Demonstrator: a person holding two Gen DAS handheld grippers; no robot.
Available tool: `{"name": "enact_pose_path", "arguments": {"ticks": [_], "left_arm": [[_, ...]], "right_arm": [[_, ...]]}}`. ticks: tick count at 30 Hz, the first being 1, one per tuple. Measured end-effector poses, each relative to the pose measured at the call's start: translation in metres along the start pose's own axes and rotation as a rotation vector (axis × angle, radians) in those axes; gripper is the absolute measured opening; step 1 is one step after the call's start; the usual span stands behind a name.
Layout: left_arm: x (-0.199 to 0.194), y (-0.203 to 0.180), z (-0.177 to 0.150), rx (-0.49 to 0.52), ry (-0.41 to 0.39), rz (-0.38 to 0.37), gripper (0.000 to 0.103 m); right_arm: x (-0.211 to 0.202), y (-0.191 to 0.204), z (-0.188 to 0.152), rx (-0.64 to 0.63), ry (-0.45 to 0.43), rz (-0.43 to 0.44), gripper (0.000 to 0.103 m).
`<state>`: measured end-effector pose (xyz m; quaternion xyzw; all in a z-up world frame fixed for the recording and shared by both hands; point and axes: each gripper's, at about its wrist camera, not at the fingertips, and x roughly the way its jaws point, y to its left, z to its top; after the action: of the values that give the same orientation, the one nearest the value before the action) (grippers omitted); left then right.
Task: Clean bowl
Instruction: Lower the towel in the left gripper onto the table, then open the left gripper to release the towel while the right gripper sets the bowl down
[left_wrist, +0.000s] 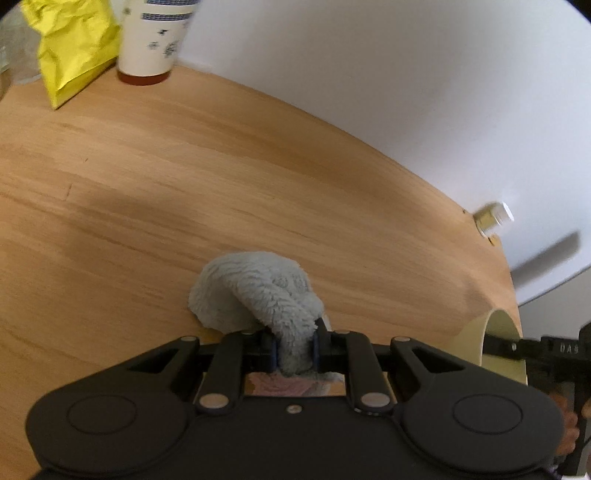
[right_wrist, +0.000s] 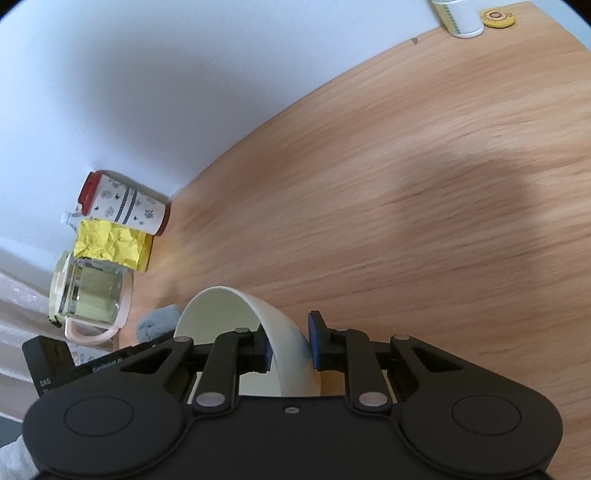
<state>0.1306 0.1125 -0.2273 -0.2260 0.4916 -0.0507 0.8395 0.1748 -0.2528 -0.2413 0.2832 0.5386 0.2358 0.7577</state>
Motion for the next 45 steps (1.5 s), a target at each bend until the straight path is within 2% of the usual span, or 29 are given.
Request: {"name": "enact_pose_path", "arguments": {"ticks": [15,17,18,19,23,28,33,35,37,38,39,40,41,42,43,45], "left_arm": [[0.002,-0.004,0.0,0.005,0.007,0.035,0.019],[0.002,-0.007,-0.001,0.015,0.006,0.058,0.023],[0.002,-0.008,-0.001,0.019,0.008,0.065,0.031],[0.002,-0.008,-0.001,0.023,0.009,0.071,0.034],[0.002,-0.011,-0.003,0.039,0.017,0.101,0.038],[0.001,-0.015,-0.004,0.051,0.025,0.138,0.055],[-0.004,-0.021,-0.009,0.081,0.028,0.186,0.065],[-0.006,-0.023,-0.011,0.087,0.022,0.197,0.074],[-0.011,-0.025,-0.013,0.082,0.011,0.21,0.095],[-0.014,-0.027,-0.015,0.08,0.002,0.218,0.098],[-0.018,-0.029,-0.016,0.08,-0.007,0.221,0.102],[-0.021,-0.031,-0.017,0.08,-0.011,0.223,0.102],[-0.024,-0.034,-0.018,0.079,-0.013,0.225,0.102],[-0.027,-0.036,-0.018,0.077,-0.015,0.227,0.102],[-0.03,-0.039,-0.019,0.076,-0.017,0.229,0.102],[-0.035,-0.045,-0.021,0.072,-0.013,0.245,0.102]], "right_arm": [[-0.001,-0.008,0.001,0.047,-0.019,-0.058,0.022],[-0.001,-0.006,0.002,0.049,-0.02,-0.062,0.021],[-0.001,-0.006,0.002,0.05,-0.02,-0.064,0.021],[0.0,-0.005,0.002,0.053,-0.019,-0.067,0.021],[-0.001,-0.005,0.003,0.079,-0.02,-0.069,0.021],[-0.002,0.001,0.004,0.051,-0.018,-0.089,0.021],[-0.004,0.004,0.005,0.048,-0.025,-0.086,0.024],[-0.006,0.005,0.005,0.04,-0.03,-0.086,0.025],[-0.008,0.006,0.005,0.027,-0.035,-0.084,0.033],[-0.009,0.006,0.006,0.021,-0.034,-0.086,0.043],[-0.009,0.006,0.006,0.015,-0.033,-0.088,0.046],[-0.011,0.007,0.005,0.002,-0.038,-0.093,0.047],[-0.014,0.009,0.005,-0.018,-0.044,-0.099,0.053],[-0.016,0.012,0.004,-0.041,-0.05,-0.105,0.062],[-0.019,0.014,0.004,-0.06,-0.056,-0.115,0.067],[-0.025,0.018,0.003,-0.094,-0.07,-0.132,0.086]]}}
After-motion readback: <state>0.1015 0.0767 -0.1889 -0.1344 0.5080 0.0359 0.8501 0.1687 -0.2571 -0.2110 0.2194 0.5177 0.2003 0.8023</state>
